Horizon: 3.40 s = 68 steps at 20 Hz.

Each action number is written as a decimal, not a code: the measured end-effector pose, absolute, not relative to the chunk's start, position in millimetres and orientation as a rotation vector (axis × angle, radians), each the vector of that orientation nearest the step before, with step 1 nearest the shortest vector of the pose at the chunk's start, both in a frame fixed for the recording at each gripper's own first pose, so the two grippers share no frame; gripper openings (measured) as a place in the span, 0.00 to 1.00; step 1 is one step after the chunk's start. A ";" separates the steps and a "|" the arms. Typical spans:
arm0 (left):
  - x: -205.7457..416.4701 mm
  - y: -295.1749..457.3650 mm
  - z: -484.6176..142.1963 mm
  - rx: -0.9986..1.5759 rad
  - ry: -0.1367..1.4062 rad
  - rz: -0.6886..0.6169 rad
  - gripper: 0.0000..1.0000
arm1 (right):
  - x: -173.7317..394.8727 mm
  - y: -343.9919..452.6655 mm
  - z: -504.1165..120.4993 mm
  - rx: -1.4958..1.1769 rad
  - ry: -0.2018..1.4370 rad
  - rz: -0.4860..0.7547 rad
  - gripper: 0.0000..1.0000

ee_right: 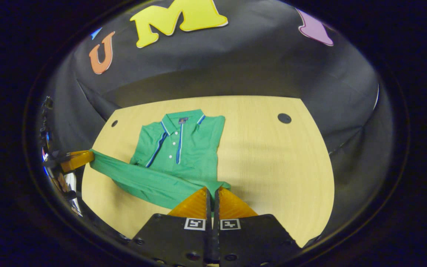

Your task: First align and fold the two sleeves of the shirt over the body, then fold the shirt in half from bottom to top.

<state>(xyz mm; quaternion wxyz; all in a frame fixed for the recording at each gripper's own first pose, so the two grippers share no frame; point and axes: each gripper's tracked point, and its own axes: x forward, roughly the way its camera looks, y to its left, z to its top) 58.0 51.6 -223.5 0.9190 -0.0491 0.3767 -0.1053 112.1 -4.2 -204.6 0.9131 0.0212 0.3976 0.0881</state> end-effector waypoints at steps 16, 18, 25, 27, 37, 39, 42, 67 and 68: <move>201.0 81.6 -241.4 0.026 0.588 -0.059 0.06 | 286.6 24.5 -176.1 -0.006 0.640 0.143 0.00; 218.2 81.9 -260.7 0.028 0.581 -0.045 0.07 | 302.7 28.3 -193.4 -0.007 0.649 0.135 0.00; 244.7 75.4 -344.0 0.007 0.680 -0.015 0.10 | 340.7 27.3 -265.7 -0.081 0.686 0.108 0.00; 246.6 75.7 -365.7 -0.008 0.710 -0.015 0.12 | 334.9 32.6 -286.3 -0.116 0.696 0.108 0.02; 220.3 66.1 -337.0 -0.079 0.690 0.057 1.00 | 280.1 18.2 -281.0 -0.110 0.617 0.067 0.89; 213.0 57.8 -304.7 -0.099 0.641 0.068 1.00 | 268.0 12.1 -261.1 -0.131 0.575 0.047 0.93; 193.5 50.1 -247.1 -0.118 0.558 0.088 1.00 | 240.1 13.1 -225.3 -0.130 0.505 0.056 0.98; -74.2 34.3 24.9 -0.086 0.084 0.029 1.00 | -99.2 27.1 18.2 -0.033 -0.102 -0.018 0.96; -76.0 32.4 29.4 -0.086 0.077 0.027 1.00 | -102.3 27.5 23.3 -0.029 -0.116 -0.012 0.95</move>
